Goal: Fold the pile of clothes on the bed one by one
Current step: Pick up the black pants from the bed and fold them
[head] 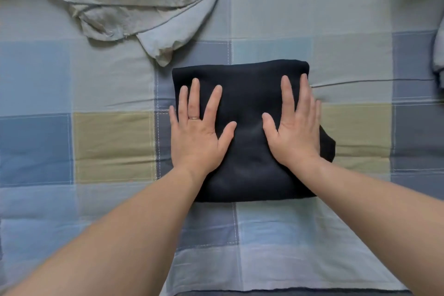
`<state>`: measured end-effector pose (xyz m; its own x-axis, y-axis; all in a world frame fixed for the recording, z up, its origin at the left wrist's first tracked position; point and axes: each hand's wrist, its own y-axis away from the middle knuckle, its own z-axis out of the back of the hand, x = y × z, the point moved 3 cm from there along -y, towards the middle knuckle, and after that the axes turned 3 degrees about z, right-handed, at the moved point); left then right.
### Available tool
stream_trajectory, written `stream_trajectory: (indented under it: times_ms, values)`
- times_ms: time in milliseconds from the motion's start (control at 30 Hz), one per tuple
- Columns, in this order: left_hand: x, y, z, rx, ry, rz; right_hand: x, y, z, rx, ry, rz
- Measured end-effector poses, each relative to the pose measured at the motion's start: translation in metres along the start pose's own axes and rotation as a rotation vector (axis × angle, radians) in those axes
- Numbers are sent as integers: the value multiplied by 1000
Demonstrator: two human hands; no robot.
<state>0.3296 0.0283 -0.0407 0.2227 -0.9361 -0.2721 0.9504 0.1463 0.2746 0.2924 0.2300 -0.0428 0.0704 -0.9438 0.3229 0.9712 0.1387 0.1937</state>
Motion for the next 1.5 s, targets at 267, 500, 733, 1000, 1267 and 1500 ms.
stream_trajectory:
  times_ms: [267, 500, 733, 1000, 1267, 1500]
  values:
    - [-7, -1, 17, 82, 26, 31, 4, -5, 15, 92, -49, -31]
    - [10, 19, 43, 175, 545, 703, -32, -3, 48, 295, -695, -583]
    - [21, 44, 59, 306, 893, 775, -16, 21, 70, 732, -967, -707]
    - [70, 119, 170, 364, 957, 790, 78, 84, 140, 771, -1058, -670]
    - [236, 150, 219, 159, 1017, 816, 255, 91, 88, 733, -1037, -537]
    - [469, 181, 244, 109, 1028, 808, 463, 127, -19, 720, -1032, -474]
